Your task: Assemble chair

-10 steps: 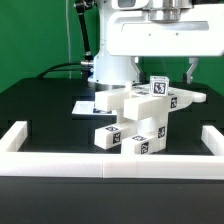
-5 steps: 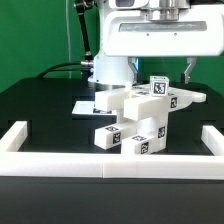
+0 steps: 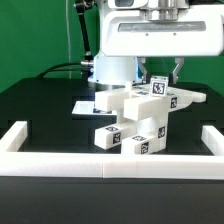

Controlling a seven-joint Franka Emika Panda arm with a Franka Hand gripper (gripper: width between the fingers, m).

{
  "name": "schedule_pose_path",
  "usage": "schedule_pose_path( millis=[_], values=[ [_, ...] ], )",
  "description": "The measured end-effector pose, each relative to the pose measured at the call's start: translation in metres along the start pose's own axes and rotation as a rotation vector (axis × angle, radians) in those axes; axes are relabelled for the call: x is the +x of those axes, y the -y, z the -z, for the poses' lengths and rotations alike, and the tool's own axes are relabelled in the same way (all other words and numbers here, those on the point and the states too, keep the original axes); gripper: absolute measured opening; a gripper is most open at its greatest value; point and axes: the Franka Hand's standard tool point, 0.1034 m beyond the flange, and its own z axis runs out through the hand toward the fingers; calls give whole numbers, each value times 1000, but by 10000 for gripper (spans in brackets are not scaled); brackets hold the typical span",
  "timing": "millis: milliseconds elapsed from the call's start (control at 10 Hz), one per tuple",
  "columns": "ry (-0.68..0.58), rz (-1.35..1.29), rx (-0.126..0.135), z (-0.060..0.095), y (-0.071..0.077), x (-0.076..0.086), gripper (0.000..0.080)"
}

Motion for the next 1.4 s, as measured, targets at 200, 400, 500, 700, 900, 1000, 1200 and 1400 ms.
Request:
schedule_pose_path(
  millis=[200,400,500,700,900,1000,1200,1400],
  values=[
    [0,-11,0,0,0,0,284],
    [0,-193,3,0,-1,1,284],
    [0,-289,3,0,-1,0,284],
    [-5,-460,8,0,-1,1,284],
    [-25,-528,12,-1,-2,5,284],
    [-25,-574,13,-1,-2,5,285],
    [-25,-619,14,-1,-2,5,285],
    [-24,-695,15,-1,-2,5,285]
  ],
)
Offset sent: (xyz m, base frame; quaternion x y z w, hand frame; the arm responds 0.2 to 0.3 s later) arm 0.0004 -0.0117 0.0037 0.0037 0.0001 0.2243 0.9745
